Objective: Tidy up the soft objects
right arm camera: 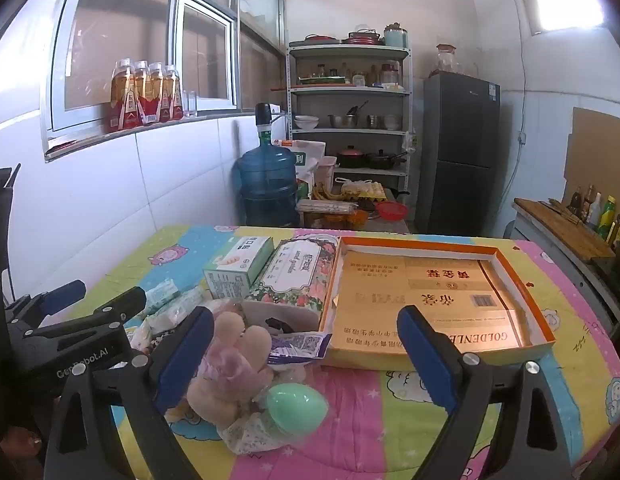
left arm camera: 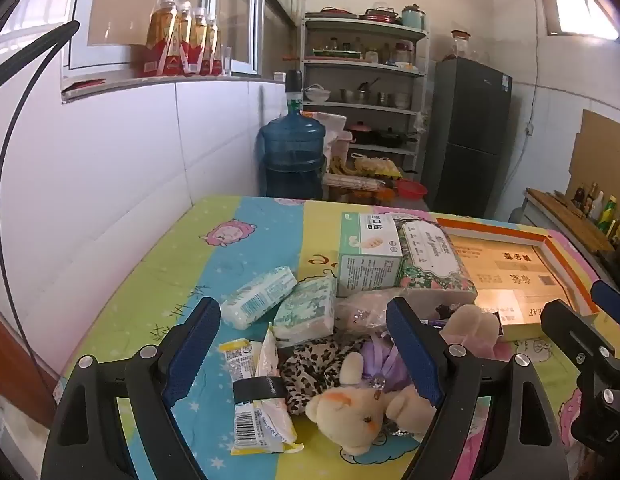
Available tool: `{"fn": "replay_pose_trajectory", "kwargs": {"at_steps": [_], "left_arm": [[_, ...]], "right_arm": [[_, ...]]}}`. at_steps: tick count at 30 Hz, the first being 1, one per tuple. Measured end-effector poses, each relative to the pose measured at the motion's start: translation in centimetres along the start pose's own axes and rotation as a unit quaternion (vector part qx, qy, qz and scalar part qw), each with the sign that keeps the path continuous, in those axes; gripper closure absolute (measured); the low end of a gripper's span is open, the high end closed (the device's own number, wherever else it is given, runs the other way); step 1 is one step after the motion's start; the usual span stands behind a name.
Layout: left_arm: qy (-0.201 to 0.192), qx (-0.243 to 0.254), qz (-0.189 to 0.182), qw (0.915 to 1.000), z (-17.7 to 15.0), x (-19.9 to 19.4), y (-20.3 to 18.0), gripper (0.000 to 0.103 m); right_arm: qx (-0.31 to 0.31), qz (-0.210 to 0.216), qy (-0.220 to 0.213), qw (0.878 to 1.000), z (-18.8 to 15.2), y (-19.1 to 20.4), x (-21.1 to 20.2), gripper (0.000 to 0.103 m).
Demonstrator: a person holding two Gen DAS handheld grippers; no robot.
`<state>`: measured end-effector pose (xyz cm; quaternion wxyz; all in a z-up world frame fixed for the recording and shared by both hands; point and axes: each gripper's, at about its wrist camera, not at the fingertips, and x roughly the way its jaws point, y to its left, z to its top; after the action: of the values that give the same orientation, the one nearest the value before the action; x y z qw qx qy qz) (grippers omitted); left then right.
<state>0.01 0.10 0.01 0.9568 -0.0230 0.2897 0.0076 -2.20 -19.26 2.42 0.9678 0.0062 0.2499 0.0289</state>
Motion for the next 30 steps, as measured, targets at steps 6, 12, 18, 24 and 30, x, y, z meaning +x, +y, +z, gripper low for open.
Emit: {"fn": "replay_pose_trajectory", "kwargs": {"at_steps": [6,12,18,24,30], "left_arm": [[0.009,-0.010,-0.009,0.9999,0.4,0.6,1.0,0.017],[-0.005,0.010,0.004,0.9999,-0.3,-0.8,-0.7,0.017],[-0.003,0.010,0.005,0.9999,-0.3,-0.6,-0.8,0.017],[-0.003,0.011,0.004,0.9999,-0.3,-0.6,-0.8,0.017],[-0.002,0.012,0.005,0.9999,-0.2,-0.6,-1.0,0.017]], "right_arm": [[-0.001,0.001,0.002,1.000,-0.2,-0.1,-0.1,0.010],[-0.001,0.001,0.003,1.000,-0.5,0.3,0.2,0.010],[0.002,0.006,0.004,1.000,-0.5,0.0,-0.1,0.010],[0.003,0.012,0.009,1.000,-0.3,-0.2,0.0,0.010],[0.005,0.017,0.013,1.000,-0.3,-0.1,0.1,0.010]]}}
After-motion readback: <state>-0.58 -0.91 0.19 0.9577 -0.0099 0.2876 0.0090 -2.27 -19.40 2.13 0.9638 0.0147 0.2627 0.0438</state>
